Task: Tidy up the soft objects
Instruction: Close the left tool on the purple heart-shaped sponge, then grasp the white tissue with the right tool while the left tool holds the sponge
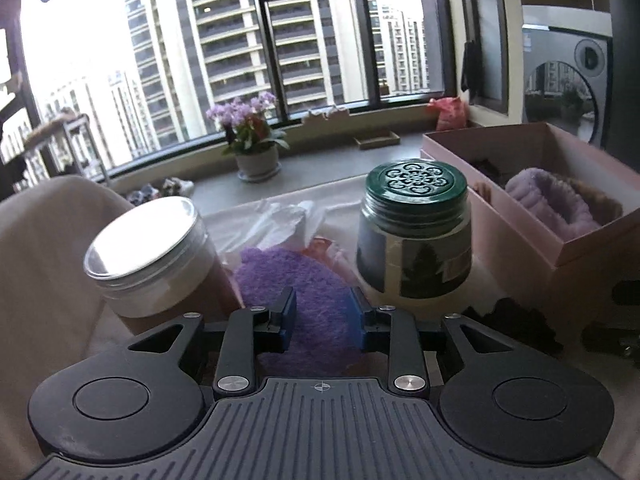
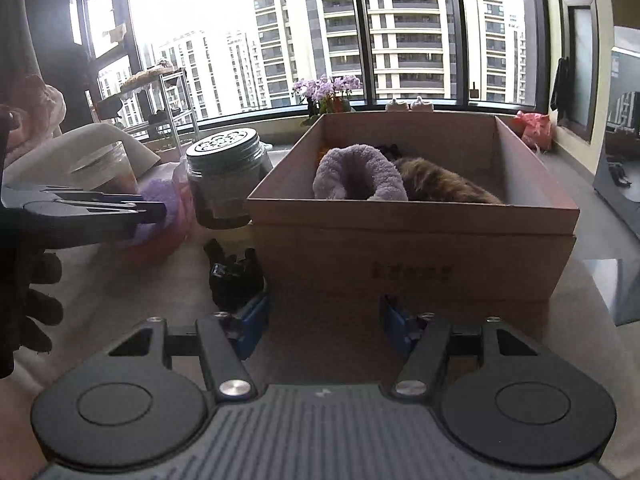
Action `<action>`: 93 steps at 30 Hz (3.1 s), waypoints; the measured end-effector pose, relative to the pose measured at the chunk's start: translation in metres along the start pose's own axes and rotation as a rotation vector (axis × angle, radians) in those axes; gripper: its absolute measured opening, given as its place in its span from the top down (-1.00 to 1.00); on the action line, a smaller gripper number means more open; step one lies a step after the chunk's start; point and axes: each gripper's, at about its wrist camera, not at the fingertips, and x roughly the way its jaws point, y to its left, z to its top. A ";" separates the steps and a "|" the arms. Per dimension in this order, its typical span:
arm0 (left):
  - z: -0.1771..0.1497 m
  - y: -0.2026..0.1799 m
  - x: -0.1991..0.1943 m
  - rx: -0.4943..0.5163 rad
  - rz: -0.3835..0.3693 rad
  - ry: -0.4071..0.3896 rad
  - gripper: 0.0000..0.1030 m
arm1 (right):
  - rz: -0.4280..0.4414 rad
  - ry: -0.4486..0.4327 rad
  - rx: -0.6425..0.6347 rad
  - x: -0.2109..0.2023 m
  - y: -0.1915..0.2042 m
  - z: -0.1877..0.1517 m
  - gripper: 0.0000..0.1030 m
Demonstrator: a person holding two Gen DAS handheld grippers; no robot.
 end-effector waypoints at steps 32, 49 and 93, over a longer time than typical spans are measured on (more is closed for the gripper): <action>-0.011 0.025 0.009 -0.160 -0.048 -0.004 -0.43 | 0.020 0.013 0.036 0.002 -0.005 -0.003 -0.27; -0.016 0.044 -0.007 -0.224 -0.126 -0.003 -0.38 | 0.023 -0.024 -0.044 -0.016 0.003 0.012 -0.31; 0.031 0.056 -0.072 -0.144 -0.287 -0.085 -0.36 | 0.205 0.337 -0.045 0.104 0.131 0.294 0.92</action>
